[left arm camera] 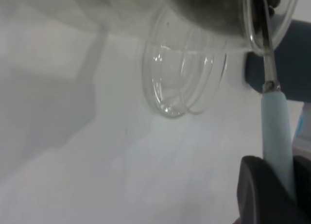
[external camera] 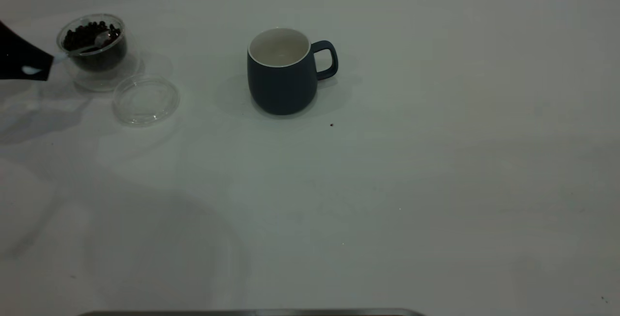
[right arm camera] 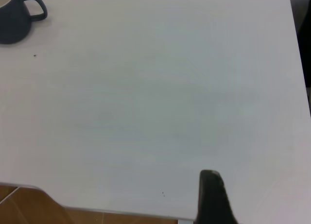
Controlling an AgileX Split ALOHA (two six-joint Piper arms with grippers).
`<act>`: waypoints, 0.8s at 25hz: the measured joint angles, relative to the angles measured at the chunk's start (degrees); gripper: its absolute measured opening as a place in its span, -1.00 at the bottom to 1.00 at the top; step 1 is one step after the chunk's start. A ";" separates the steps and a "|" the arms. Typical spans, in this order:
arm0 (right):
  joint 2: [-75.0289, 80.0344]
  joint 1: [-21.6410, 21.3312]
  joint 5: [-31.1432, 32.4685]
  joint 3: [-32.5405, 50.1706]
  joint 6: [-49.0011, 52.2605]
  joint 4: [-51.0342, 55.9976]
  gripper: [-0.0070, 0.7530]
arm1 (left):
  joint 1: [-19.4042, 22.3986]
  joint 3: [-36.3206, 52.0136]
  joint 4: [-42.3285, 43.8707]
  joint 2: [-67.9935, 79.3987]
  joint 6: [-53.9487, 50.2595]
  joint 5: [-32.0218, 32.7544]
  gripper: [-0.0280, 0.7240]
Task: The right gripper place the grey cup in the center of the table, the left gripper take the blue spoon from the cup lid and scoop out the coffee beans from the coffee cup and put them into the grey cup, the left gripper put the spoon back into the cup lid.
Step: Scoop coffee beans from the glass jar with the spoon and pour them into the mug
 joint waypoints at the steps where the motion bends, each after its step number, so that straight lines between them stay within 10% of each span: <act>1: 0.00 0.00 0.00 0.00 0.00 0.00 0.21 | -0.12 0.00 -0.42 0.00 -0.29 -0.34 -0.57; 20: 0.00 0.00 0.00 0.00 0.00 0.00 0.21 | 1.50 0.00 -0.89 0.05 -1.01 3.23 -0.57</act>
